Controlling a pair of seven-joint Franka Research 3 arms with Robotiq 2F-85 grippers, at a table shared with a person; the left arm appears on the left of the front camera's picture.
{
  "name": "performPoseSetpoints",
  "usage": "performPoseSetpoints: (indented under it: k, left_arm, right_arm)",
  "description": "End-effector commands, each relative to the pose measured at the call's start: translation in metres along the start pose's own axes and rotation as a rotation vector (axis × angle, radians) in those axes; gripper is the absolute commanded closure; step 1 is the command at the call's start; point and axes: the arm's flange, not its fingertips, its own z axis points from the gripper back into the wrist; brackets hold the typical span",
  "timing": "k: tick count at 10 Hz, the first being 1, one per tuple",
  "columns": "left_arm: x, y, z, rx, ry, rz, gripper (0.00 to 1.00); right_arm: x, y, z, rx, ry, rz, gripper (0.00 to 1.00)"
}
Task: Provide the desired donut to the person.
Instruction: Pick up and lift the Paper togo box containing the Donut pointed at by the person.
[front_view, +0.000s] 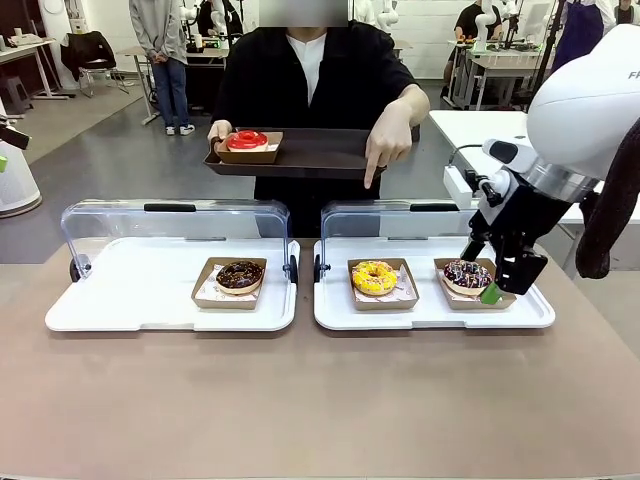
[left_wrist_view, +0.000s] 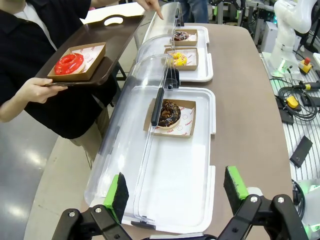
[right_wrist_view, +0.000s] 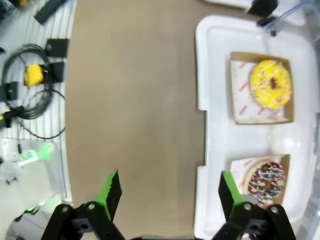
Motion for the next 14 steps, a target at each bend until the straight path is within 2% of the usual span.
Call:
performPoseSetpoints:
  k: [1,8,11,14]
  left_arm:
    - [0.001,0.0,0.0,0.004,-0.009,0.0,0.0]
    - [0.001,0.0,0.0,0.004,-0.009,0.0,0.0]
    - [0.001,0.0,0.0,0.004,-0.009,0.0,0.0]
    - [0.001,0.0,0.0,0.004,-0.009,0.0,0.0]
  right_arm:
    - [0.011,0.001,0.007,-0.018,0.019,-0.006,0.0]
    - [0.008,0.001,0.008,-0.017,-0.003,0.007,0.0]
    - [0.041,-0.036,-0.042,0.03,0.036,0.011,0.0]
    - [0.07,-0.074,-0.081,0.101,0.124,-0.118,0.0]
